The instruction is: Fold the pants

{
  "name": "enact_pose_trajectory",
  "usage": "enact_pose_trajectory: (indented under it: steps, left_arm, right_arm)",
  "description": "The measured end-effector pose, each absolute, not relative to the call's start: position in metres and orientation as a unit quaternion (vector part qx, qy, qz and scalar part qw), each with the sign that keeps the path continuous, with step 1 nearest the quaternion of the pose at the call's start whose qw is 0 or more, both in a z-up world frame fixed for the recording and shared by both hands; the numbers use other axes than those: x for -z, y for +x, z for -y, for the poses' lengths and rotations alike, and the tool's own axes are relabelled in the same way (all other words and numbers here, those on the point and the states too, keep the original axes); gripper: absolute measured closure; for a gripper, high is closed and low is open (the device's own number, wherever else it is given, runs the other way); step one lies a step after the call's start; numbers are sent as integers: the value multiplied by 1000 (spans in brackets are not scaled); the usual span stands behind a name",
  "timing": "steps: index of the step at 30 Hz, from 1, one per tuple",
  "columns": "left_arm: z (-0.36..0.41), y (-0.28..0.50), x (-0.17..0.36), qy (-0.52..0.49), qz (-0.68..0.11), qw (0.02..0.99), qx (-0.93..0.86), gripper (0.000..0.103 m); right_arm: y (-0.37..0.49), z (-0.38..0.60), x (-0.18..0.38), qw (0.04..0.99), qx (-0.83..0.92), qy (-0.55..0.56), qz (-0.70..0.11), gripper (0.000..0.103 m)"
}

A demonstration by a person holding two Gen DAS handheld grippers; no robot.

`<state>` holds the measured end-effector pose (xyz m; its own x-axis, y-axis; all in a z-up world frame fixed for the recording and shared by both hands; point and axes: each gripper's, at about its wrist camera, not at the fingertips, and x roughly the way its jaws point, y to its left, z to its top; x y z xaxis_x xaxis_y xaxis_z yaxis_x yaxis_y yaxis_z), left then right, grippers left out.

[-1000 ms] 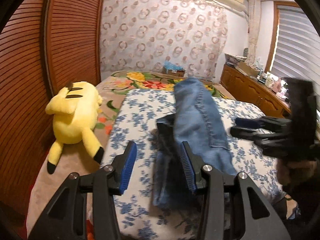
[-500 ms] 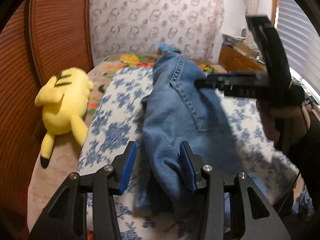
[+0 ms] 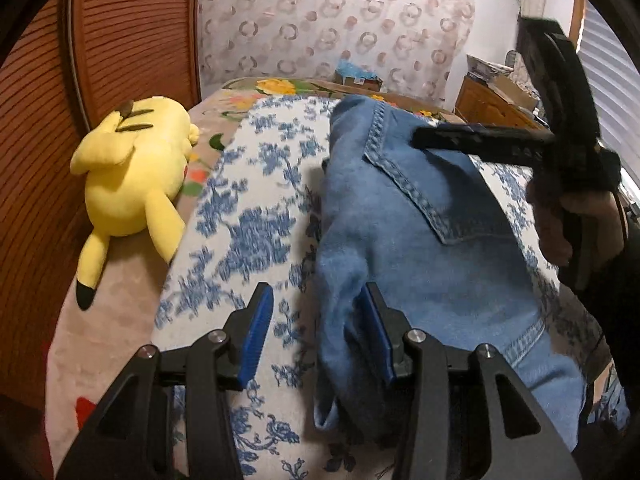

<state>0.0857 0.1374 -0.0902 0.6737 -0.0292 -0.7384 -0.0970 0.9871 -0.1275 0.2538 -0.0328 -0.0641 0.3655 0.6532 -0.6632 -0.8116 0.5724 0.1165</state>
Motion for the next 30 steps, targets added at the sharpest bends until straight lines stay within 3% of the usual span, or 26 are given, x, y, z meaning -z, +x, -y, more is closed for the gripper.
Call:
enact_pose_trajectory:
  steps: [9, 27, 29, 30]
  left_arm:
    - [-140, 141, 51, -56, -378, 924, 7, 58]
    - [-143, 207, 72, -78, -410, 906, 65, 58]
    - [-147, 206, 74, -85, -410, 905, 72, 62]
    - [-147, 206, 75, -89, -411, 904, 79, 70]
  right_arm:
    - [250, 62, 58, 816, -440, -104, -361, 34]
    - [277, 52, 93, 752, -498, -50, -429, 23]
    - [278, 47, 94, 741, -508, -44, -436, 32]
    - [278, 45, 94, 736, -515, -43, -438, 37]
